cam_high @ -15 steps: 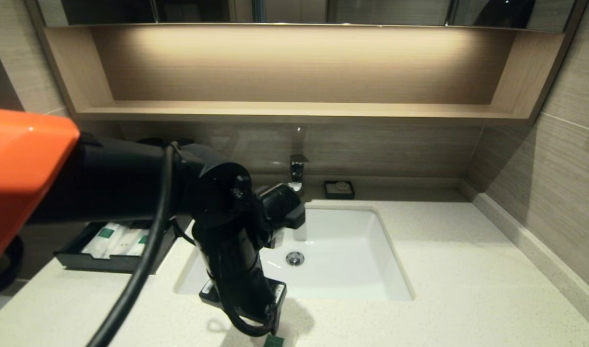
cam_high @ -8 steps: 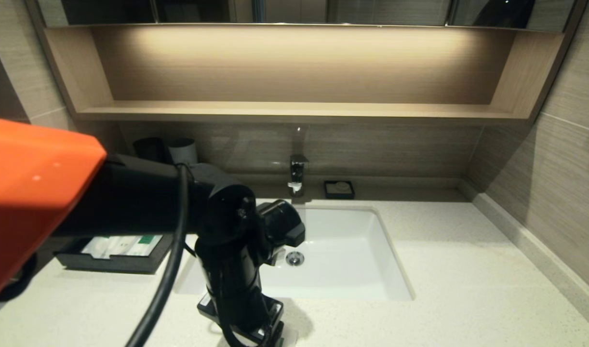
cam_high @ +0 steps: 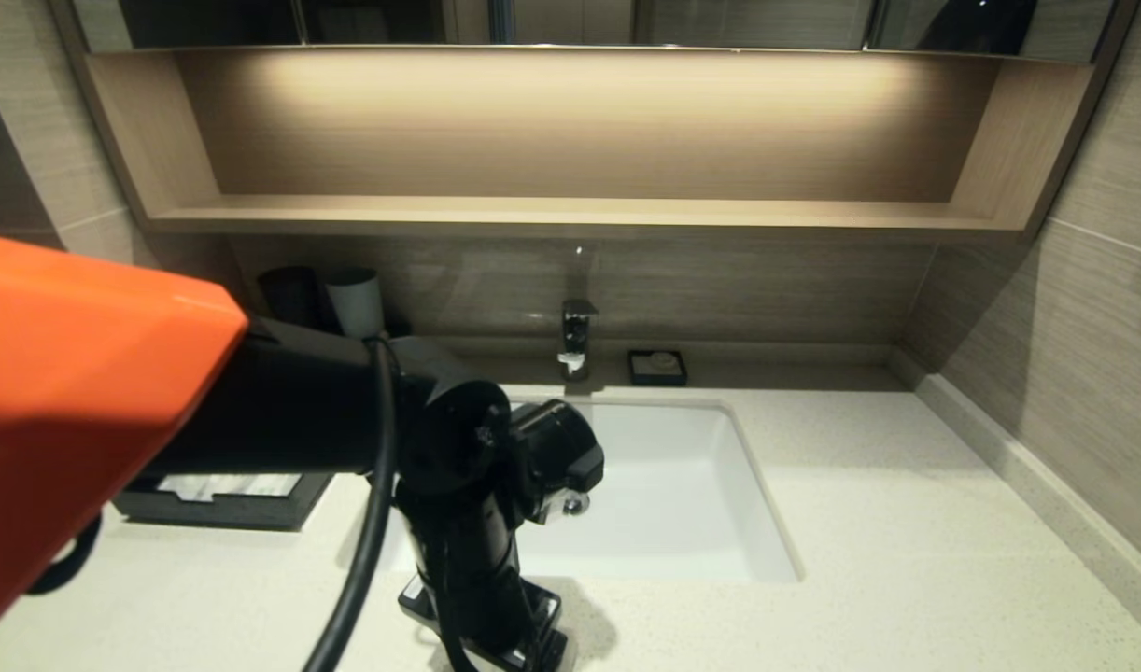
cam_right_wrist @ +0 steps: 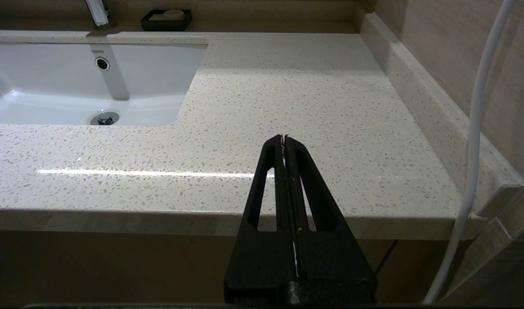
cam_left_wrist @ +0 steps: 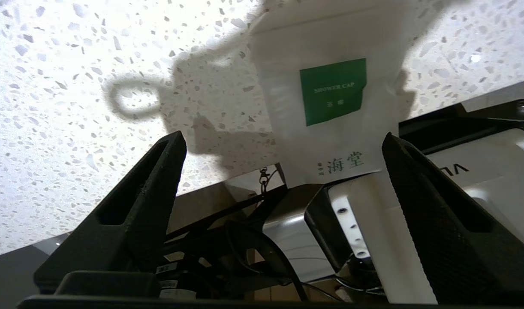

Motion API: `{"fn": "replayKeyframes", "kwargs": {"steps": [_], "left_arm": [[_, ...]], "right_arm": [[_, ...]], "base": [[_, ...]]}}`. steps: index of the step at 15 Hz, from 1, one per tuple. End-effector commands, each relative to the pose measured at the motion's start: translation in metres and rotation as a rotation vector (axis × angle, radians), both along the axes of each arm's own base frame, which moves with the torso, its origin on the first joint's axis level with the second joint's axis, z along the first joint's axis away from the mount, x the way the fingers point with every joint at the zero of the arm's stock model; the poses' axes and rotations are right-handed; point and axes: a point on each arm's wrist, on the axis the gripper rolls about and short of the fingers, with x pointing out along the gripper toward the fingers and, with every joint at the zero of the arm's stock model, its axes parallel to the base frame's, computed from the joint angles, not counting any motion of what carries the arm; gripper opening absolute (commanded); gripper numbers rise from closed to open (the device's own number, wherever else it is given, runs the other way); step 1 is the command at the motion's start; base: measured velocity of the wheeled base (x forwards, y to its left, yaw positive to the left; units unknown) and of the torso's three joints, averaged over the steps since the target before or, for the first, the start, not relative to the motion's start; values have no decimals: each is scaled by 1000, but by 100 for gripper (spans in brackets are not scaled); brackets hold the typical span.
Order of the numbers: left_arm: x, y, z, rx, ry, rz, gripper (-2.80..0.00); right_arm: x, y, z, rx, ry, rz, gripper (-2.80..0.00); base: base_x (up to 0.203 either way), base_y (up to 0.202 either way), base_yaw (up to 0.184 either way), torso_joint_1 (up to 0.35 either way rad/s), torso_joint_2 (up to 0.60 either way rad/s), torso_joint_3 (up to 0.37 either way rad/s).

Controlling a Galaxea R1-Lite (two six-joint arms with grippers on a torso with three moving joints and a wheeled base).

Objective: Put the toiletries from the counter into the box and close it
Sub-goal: Pick up the bathroom toiletry

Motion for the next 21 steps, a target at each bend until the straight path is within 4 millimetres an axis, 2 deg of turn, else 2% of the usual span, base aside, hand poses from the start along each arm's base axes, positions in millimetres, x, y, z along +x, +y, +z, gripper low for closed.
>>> {"fn": "replayKeyframes", "kwargs": {"steps": [1, 21], "left_arm": [[-3, -4, -5, 34, -4, -11, 0], [3, -22, -21, 16, -33, -97, 0]], "right_arm": [[0, 0, 0, -1, 2, 0, -280], [0, 0, 0, -1, 2, 2, -280]], "base": [[0, 0, 0, 0, 0, 0], [0, 0, 0, 0, 0, 0]]}}
